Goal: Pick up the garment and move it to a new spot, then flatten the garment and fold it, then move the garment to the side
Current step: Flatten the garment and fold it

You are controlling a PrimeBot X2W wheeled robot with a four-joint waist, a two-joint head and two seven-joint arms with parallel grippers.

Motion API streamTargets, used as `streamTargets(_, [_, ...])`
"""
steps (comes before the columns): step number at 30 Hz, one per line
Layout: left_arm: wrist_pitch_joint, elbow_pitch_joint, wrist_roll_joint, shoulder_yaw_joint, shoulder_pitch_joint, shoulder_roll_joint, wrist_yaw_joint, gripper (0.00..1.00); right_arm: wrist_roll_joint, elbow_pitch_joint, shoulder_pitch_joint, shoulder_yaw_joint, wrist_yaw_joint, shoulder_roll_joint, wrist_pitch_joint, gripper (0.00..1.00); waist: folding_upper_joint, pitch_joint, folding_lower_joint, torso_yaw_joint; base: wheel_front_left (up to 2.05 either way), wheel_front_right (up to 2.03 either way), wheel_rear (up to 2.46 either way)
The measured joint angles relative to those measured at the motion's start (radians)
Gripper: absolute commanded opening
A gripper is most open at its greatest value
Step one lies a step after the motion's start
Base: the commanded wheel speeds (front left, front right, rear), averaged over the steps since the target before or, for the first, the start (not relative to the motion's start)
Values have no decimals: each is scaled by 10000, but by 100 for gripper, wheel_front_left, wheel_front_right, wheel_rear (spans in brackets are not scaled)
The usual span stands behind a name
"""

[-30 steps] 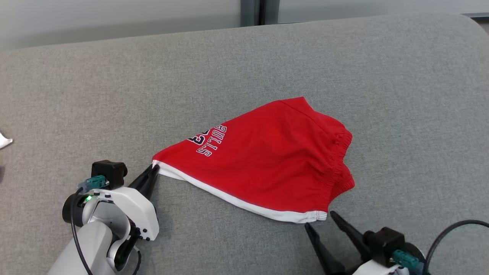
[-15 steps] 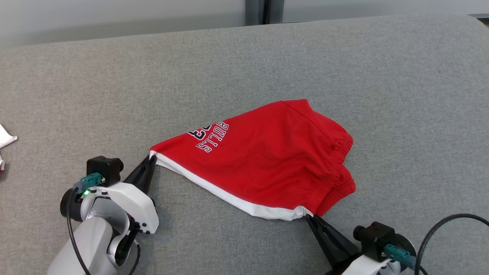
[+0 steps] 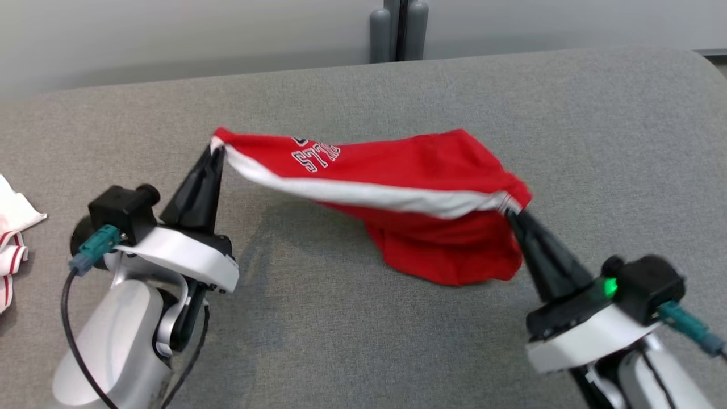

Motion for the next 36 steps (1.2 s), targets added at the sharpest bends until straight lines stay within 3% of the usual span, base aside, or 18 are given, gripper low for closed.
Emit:
streamTargets(10, [399,-3511,663,360,-806,786,732,0,-456,-1973,-1657,-1480,0,-617,527,0,0,-438,0,157,0,0,0])
streamTargets(17, [970,-5246,989,491,-1566,1087,1005,0,-424,-2625,-2439,-2167,0,-815,911,0,0,-647,0,281,0,0,0])
streamTargets(28, [1294,-5651,982,322,-2186,1041,938,0,-176,-2754,-2841,-2387,0,-558,1081,0,0,-220,0,215,0,0,0])
streamTargets(36, [1277,-4934,888,221,-4005,752,462,0,119,-2015,-4723,-2328,0,-477,1016,0,0,974,0,163,0,0,0])
